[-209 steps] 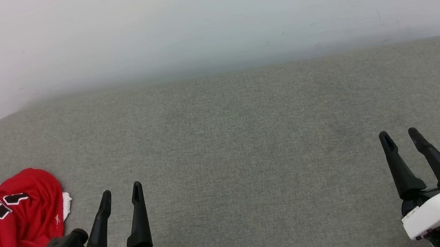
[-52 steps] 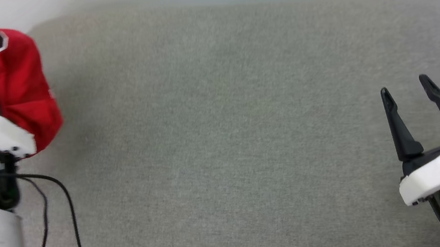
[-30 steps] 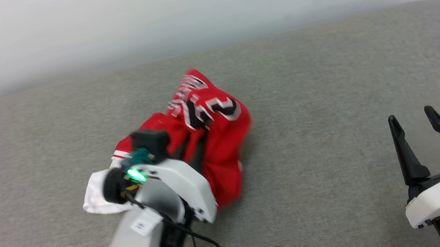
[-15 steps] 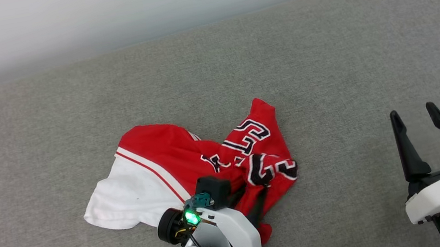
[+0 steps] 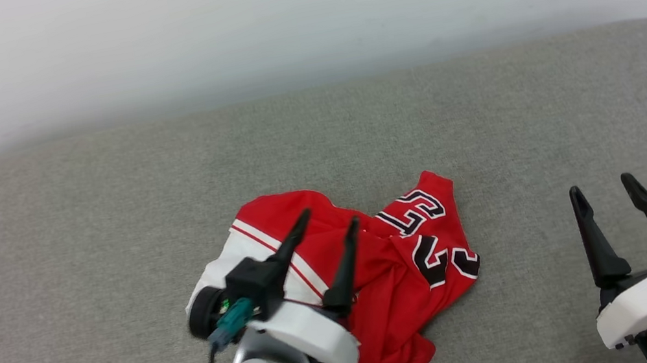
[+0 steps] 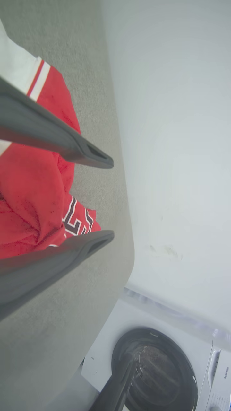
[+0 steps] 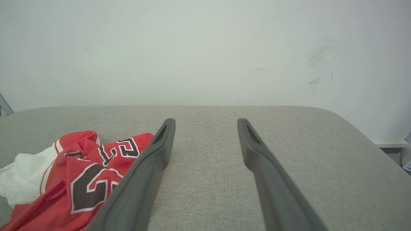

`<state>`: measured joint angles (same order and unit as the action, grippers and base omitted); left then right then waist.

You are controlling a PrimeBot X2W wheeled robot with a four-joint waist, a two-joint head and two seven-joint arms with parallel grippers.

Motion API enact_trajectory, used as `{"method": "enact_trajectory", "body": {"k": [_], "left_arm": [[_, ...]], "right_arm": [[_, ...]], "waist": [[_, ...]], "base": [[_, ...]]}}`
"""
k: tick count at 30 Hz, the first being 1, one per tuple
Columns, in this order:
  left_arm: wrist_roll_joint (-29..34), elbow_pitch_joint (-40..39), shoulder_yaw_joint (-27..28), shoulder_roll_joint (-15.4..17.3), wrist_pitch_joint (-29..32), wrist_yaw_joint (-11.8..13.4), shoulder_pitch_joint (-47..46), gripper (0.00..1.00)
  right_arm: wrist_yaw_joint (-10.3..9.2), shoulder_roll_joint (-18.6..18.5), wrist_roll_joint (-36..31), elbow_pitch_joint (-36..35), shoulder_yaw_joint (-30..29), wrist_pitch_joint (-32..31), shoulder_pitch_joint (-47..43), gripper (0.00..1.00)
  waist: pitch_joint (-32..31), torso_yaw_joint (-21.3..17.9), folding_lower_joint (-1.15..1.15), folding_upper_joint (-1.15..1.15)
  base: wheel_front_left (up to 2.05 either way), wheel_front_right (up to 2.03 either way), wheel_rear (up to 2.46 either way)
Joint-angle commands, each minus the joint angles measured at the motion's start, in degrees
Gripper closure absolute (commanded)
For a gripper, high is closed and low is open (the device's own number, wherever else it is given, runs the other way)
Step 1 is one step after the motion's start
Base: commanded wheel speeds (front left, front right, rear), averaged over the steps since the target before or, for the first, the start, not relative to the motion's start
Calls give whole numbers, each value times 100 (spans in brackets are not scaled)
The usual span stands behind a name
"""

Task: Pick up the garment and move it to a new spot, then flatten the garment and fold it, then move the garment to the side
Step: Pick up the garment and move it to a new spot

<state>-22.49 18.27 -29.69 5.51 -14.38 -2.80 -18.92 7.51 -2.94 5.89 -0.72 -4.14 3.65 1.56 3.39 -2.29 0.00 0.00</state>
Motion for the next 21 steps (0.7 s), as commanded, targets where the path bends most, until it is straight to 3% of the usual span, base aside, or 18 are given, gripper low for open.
{"method": "enact_trajectory", "body": {"k": [1, 8, 21], "left_arm": [[-35, -84, 152, 71, -50, 102, 155, 0], [-133, -341, 808, 301, -88, 498, 695, 0], [-109, -609, 1540, 802, -83, 734, 1448, 0]], "right_arm": [[-4, 8, -17, -28, 14, -33, -108, 0], [-4, 8, 35, -94, 24, -148, -323, 0], [-4, 8, 182, -257, 175, -215, -581, 0]], "waist": [[-133, 102, 0, 0], [-381, 206, 0, 0], [-586, 373, 0, 0]], "base": [[0, 0, 0], [0, 0, 0], [0, 0, 0]]}}
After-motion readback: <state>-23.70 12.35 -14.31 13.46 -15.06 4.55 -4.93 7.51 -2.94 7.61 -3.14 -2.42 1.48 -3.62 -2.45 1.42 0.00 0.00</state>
